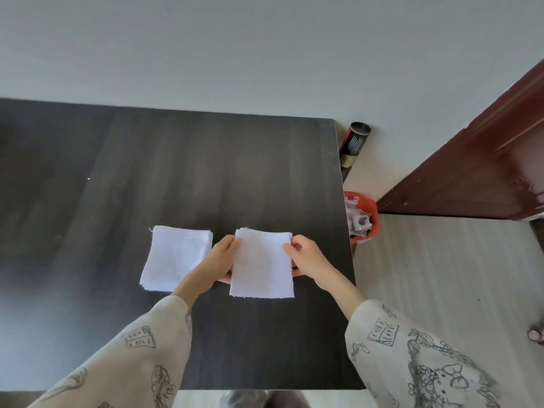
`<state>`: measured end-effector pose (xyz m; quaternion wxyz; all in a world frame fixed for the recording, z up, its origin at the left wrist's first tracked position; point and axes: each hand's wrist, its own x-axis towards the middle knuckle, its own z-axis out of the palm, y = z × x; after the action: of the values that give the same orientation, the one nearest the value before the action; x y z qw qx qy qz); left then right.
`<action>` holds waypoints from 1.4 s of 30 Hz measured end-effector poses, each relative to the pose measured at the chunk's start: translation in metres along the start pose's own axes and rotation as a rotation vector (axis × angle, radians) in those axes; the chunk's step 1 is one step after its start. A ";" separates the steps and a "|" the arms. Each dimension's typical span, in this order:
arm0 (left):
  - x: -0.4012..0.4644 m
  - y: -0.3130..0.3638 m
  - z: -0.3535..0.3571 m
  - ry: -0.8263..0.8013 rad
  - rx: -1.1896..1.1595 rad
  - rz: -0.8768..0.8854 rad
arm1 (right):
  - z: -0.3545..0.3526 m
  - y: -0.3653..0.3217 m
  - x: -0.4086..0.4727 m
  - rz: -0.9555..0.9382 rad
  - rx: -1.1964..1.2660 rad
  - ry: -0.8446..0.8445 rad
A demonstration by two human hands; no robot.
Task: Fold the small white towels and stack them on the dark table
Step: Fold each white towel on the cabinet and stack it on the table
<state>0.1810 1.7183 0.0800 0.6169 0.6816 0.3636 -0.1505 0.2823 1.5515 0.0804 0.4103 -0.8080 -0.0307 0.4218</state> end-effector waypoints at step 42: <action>-0.032 0.056 0.085 0.147 0.563 0.487 | -0.079 0.067 -0.089 0.093 0.270 0.363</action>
<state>0.2173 1.6290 0.1256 0.3956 0.8998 0.1787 -0.0439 0.2609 1.4220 0.1174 0.4935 -0.8089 0.1376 0.2885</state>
